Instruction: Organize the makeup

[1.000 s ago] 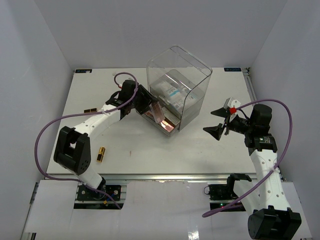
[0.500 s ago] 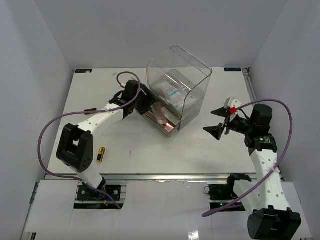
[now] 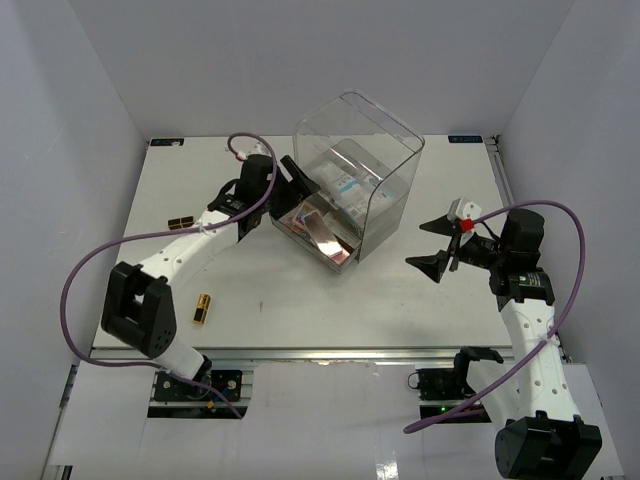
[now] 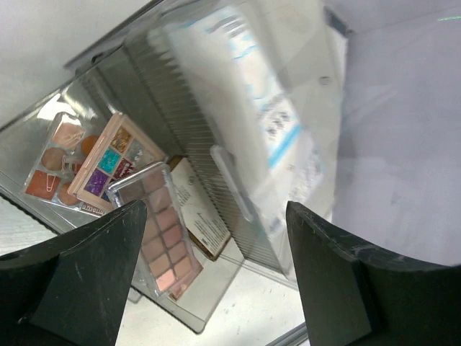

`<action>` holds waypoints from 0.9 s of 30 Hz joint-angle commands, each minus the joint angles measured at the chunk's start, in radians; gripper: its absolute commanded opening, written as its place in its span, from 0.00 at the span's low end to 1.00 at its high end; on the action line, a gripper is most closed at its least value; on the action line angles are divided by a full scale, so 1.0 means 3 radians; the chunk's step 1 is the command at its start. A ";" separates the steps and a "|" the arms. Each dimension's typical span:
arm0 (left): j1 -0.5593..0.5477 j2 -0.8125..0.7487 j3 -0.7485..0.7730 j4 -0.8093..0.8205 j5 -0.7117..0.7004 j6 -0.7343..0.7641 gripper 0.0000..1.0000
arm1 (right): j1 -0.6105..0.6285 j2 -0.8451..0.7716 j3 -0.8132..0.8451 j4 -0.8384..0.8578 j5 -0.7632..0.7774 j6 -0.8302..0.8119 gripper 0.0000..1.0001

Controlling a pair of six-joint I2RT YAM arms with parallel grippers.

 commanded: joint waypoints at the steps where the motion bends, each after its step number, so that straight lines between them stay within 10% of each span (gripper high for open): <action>1: -0.0020 -0.0762 -0.0104 0.0219 -0.0157 0.0753 0.92 | -0.0027 -0.0082 -0.0051 -0.0096 -0.0334 -0.0331 0.90; 15: 0.0181 -0.2258 -0.1155 -0.0112 0.0490 0.2009 0.95 | -0.0025 -0.0031 0.0316 -0.1630 -0.0458 -0.1842 1.00; 21: 0.0186 -0.2369 -0.1389 -0.0142 0.0379 0.2286 0.91 | 0.0207 -0.0101 0.0657 -0.1896 -0.0328 -0.1967 0.89; 27: 0.0186 -0.2647 -0.1615 -0.0185 0.0034 0.2344 0.90 | 0.1441 0.0112 0.0701 -0.1413 0.0508 -0.1184 0.80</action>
